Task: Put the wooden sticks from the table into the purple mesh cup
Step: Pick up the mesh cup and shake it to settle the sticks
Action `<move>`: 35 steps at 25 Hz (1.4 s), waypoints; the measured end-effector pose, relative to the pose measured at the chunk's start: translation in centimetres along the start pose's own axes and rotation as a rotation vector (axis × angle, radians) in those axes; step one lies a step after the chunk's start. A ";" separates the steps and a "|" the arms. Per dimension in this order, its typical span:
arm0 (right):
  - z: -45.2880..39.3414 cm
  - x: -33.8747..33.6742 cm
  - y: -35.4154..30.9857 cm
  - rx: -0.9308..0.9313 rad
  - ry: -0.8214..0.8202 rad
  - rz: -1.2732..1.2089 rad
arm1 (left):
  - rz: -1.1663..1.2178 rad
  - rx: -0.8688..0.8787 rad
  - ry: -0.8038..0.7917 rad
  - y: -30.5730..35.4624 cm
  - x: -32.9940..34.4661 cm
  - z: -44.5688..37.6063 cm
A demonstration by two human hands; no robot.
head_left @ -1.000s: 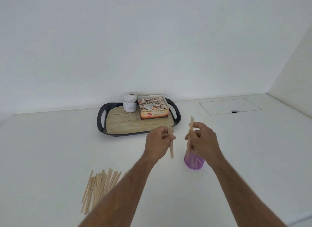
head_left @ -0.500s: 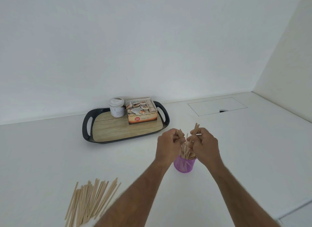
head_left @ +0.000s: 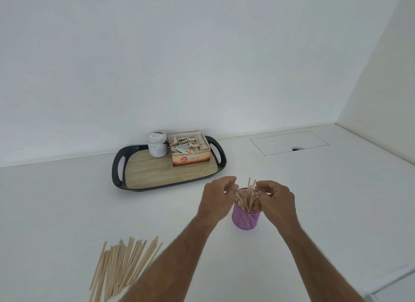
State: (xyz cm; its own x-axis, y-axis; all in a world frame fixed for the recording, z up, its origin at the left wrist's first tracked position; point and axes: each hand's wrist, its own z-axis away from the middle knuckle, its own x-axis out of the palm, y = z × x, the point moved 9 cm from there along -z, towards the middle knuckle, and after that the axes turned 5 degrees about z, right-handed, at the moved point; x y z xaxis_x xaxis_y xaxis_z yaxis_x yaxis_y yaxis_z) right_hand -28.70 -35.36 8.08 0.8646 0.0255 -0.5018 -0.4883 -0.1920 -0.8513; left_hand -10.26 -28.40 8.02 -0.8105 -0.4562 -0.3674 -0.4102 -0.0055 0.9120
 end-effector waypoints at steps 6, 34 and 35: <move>2.3 -1.2 1.7 -0.163 0.252 -0.122 | -0.070 0.041 0.102 -2.6 -6.9 1.4; 5.3 9.2 4.1 -0.031 0.028 -0.113 | -0.796 -0.449 0.195 -24.4 -28.2 17.7; 5.3 8.9 4.2 -0.013 0.055 -0.143 | -0.797 -0.449 0.195 -24.4 -28.2 17.7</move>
State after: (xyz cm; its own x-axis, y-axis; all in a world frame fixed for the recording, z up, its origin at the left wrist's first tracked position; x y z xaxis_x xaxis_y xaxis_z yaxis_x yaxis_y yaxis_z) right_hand -23.67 -30.75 -0.74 0.9307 -0.0005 -0.3657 -0.3582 -0.2026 -0.9114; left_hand 15.22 0.36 -7.07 -0.2587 -0.3108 -0.9146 -0.5817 -0.7058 0.4044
